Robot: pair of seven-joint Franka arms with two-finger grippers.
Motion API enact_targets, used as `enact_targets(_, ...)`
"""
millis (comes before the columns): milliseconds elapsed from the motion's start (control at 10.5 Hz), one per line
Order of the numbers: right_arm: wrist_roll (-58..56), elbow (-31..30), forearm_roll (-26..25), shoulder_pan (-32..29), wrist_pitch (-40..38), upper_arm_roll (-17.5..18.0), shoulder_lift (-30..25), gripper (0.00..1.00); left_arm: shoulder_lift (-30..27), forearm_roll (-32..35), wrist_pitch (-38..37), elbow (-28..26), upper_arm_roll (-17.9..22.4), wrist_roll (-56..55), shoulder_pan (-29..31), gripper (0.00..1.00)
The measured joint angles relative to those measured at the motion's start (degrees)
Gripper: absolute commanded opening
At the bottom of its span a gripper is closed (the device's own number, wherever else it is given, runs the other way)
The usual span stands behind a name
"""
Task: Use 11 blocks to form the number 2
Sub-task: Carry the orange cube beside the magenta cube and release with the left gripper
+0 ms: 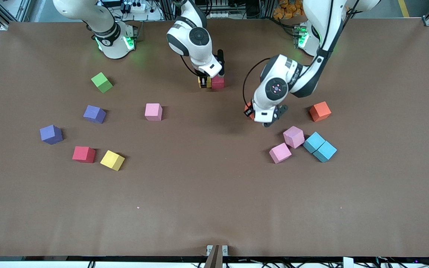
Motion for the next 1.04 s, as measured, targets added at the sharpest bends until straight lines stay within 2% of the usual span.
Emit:
enact_targets(380, 0.0, 0.4, 0.3, 0.0, -0.4, -0.3, -0.2, 1.0, -3.3, 0.0, 10.7, -10.2, -9.3, -15.6, 5.0, 0.17)
enact_targets(664, 0.1, 1.4, 0.4, -1.0, -6.8, -0.8, -3.1, 1.0, -4.1, 0.0, 11.8, -11.5, -15.3, -31.4, 7.0, 0.19)
enact_targets(1044, 0.3, 1.9, 0.4, -5.7, -17.4, -1.2, -10.1, 1.0, -4.3, 0.0, 12.8, -11.6, -21.1, -43.6, 10.5, 0.17)
